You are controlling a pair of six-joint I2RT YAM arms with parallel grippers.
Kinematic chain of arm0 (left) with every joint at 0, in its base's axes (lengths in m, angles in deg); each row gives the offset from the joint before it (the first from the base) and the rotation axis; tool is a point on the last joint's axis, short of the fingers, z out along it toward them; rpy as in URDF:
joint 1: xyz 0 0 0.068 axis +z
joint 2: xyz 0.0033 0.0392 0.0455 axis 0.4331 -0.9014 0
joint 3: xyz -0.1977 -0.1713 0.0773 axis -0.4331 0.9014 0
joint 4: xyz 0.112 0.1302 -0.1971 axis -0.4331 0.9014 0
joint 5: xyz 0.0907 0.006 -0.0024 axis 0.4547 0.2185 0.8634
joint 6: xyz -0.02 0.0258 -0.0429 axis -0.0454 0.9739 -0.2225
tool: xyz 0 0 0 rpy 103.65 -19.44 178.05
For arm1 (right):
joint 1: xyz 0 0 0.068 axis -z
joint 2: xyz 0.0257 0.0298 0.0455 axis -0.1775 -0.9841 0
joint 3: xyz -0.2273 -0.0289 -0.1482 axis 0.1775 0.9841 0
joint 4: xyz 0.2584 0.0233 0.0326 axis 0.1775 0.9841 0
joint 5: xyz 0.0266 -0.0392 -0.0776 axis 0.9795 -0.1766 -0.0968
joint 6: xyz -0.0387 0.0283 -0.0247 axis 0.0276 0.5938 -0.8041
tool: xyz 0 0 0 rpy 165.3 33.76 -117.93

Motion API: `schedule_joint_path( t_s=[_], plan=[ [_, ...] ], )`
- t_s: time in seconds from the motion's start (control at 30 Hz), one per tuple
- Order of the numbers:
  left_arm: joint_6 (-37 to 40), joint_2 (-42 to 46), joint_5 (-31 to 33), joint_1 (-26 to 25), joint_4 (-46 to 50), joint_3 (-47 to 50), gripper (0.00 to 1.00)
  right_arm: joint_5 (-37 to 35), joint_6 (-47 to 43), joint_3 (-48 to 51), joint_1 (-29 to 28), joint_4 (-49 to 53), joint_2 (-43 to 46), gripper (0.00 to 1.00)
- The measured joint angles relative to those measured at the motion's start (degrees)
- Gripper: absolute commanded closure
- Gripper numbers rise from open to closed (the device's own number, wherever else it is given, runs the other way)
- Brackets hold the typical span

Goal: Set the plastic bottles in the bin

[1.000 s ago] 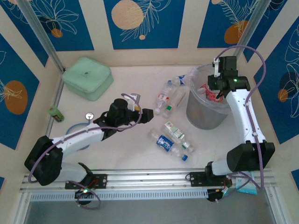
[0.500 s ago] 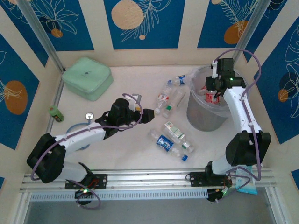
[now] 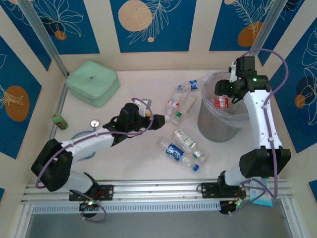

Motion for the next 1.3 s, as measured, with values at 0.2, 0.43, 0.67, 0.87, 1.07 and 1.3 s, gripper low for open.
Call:
schedule_joint_path(
  t_s=[0.2, 0.43, 0.67, 0.87, 1.07, 1.3],
  plan=[
    [-0.02, -0.48, -0.02, 0.00, -0.17, -0.13, 0.06, 1.07, 1.73, -4.46, 0.37, 0.96, 1.55, 0.45],
    [-0.04, -0.92, -0.02, 0.00, -0.26, -0.13, 0.06, 4.20, 3.34, -5.14, -0.11, -2.12, -1.86, 0.68],
    [0.42, -3.39, 0.00, 0.00, 1.27, -0.72, 0.05, 5.86, 4.37, 1.70, -1.05, -6.64, -6.29, 0.74],
    [1.62, -7.17, 0.11, 0.02, 5.05, -5.09, 0.05, 6.58, 5.07, 4.35, -0.26, -9.97, -5.95, 0.73],
    [3.28, -13.35, 1.25, 0.20, 7.76, -11.91, 0.08, 6.62, 6.29, 4.61, 0.00, -10.29, -2.19, 0.63],
    [6.21, -24.02, 5.77, 0.31, 11.67, -23.58, 0.14, 12.39, 9.60, 9.97, 1.88, -14.71, 12.33, 0.36]
  ],
)
